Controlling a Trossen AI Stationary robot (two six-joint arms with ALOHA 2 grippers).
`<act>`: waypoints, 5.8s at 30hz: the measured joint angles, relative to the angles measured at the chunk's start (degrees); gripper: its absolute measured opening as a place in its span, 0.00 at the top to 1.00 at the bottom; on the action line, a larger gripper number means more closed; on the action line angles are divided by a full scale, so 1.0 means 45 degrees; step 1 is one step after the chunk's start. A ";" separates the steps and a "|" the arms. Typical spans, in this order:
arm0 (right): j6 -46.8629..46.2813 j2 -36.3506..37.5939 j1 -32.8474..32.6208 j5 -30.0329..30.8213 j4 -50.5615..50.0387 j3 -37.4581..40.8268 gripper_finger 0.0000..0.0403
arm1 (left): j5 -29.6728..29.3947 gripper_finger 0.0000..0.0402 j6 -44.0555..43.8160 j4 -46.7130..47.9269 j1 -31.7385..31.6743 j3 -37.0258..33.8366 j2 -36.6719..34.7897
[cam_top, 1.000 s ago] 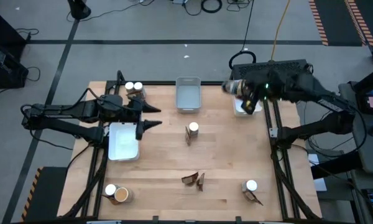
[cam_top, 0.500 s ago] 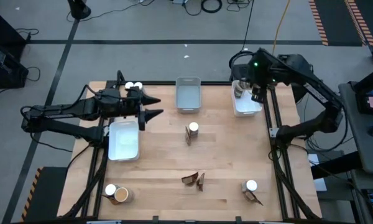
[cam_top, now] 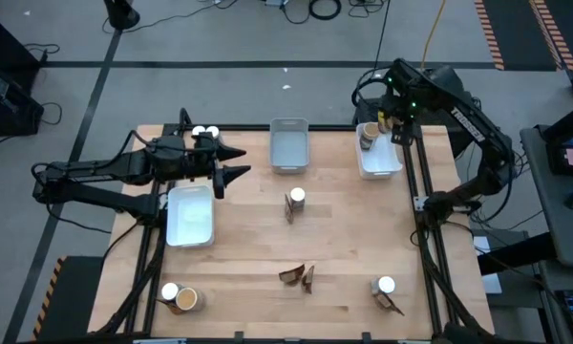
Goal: Sort spices by type
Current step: Put the right gold spice bottle into the top white bin
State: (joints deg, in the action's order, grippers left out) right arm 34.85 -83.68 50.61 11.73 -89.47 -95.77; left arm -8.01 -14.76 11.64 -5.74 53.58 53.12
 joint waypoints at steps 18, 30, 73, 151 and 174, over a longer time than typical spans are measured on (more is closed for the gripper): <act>0.1414 0.0311 0.0355 0.0029 0.2195 0.4264 0.38 | -0.0515 0.37 -0.0029 0.0587 -0.0005 0.0003 0.0000; 0.2388 0.0301 0.0355 0.0114 0.4380 0.6205 0.38 | -0.0520 0.37 -0.0330 0.0587 -0.0005 0.0000 0.0004; 0.2165 -0.0763 0.0652 0.2570 0.5741 0.7291 0.23 | -0.0373 0.37 -0.1326 0.0612 0.0034 0.0000 0.0000; -1.1913 0.1556 0.0767 -0.0515 0.7084 0.9438 1.00 | 0.0439 0.37 -0.1326 0.1156 0.0471 0.0002 0.0000; -1.1986 -0.0214 0.0929 0.1424 0.9980 0.9438 1.00 | 0.0432 0.37 -0.1972 0.1146 0.0471 0.0000 0.0003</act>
State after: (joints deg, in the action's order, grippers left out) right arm -19.09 -84.64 54.78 18.13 -44.56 -53.30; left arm -6.07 -23.64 16.80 -3.62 53.58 53.14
